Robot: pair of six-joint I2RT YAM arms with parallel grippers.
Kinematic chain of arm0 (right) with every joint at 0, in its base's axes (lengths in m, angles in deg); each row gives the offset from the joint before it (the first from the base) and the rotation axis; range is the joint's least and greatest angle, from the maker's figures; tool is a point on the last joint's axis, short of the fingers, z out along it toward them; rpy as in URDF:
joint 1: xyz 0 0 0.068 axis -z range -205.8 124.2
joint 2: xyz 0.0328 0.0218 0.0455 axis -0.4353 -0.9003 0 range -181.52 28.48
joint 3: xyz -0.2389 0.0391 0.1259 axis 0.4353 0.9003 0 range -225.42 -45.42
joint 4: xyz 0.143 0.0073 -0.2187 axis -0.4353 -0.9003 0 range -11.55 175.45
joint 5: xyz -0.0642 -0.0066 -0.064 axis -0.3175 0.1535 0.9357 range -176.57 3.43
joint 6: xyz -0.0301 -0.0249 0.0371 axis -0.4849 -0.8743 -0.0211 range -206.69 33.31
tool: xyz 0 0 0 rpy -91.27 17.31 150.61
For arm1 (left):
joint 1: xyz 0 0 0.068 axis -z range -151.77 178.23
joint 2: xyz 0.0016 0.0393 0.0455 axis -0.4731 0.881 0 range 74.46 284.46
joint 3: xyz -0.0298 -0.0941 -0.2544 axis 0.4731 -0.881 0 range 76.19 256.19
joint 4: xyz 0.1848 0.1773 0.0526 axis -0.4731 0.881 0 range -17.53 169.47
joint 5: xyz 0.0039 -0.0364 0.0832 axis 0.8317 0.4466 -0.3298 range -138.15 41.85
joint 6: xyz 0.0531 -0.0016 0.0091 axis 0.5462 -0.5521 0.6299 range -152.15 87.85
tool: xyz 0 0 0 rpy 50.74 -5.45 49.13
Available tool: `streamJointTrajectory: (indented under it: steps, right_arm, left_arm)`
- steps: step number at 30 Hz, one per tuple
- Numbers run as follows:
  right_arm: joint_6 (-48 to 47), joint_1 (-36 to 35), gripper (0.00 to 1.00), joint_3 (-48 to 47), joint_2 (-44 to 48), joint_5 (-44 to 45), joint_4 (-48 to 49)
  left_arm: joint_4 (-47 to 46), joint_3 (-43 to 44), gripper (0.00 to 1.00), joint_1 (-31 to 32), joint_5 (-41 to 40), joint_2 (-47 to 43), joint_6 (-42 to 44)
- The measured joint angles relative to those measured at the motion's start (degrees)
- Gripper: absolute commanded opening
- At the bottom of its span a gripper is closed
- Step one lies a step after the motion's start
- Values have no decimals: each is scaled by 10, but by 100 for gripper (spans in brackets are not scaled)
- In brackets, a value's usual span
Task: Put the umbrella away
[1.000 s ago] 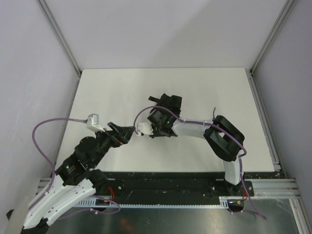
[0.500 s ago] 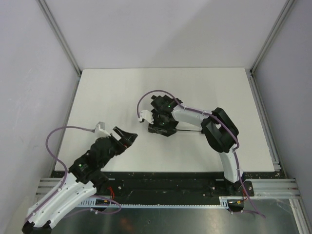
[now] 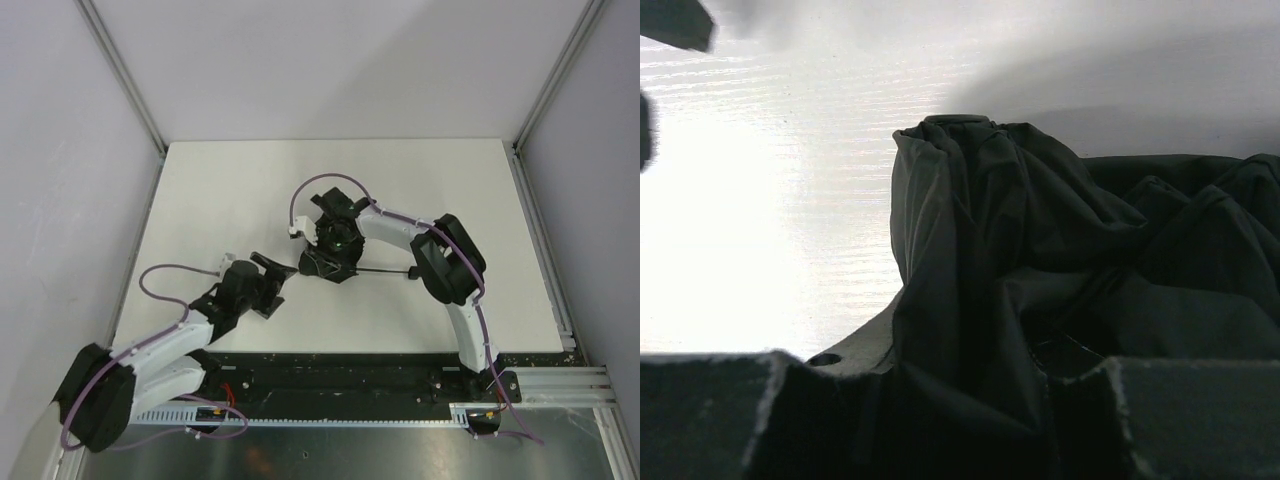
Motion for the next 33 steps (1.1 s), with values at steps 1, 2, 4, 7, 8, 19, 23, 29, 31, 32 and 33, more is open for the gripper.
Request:
streamJointTrajectory:
  steps: [1, 2, 4, 7, 8, 19, 23, 29, 31, 32, 33]
  right_arm:
    - [0, 1, 0, 0, 0, -3, 0]
    - [0, 3, 0, 0, -1, -8, 0]
    - [0, 5, 0, 0, -2, -20, -2]
    - [1, 5, 0, 0, -4, -31, -4]
    - [1, 5, 0, 0, -4, -34, -5]
    - [2, 9, 0, 0, -7, -52, -9]
    - [2, 8, 0, -4, -9, -55, -12]
    - [10, 14, 0, -8, -10, -56, -14]
    - [10, 15, 0, -8, -10, -55, -14]
    - [10, 15, 0, -8, -10, -54, -14]
    - [10, 15, 0, -8, -10, -54, -14]
  left_arm:
    - [-16, 0, 99, -5, 7, 17, -7]
    - [-39, 0, 99, -10, 15, 36, -12]
    - [-78, 3, 99, -15, 30, 71, -18]
    - [-116, 10, 100, -16, 44, 108, -21]
    - [-128, 13, 99, -16, 45, 120, -21]
    - [-257, 34, 95, -10, 36, 253, -22]
    - [-300, 46, 88, 5, 24, 300, -55]
    - [-349, 55, 62, 16, 5, 356, -99]
    - [-359, 53, 57, 21, -7, 367, -108]
    - [-365, 51, 54, 23, -13, 369, -110]
    - [-368, 50, 49, 24, -19, 370, -110]
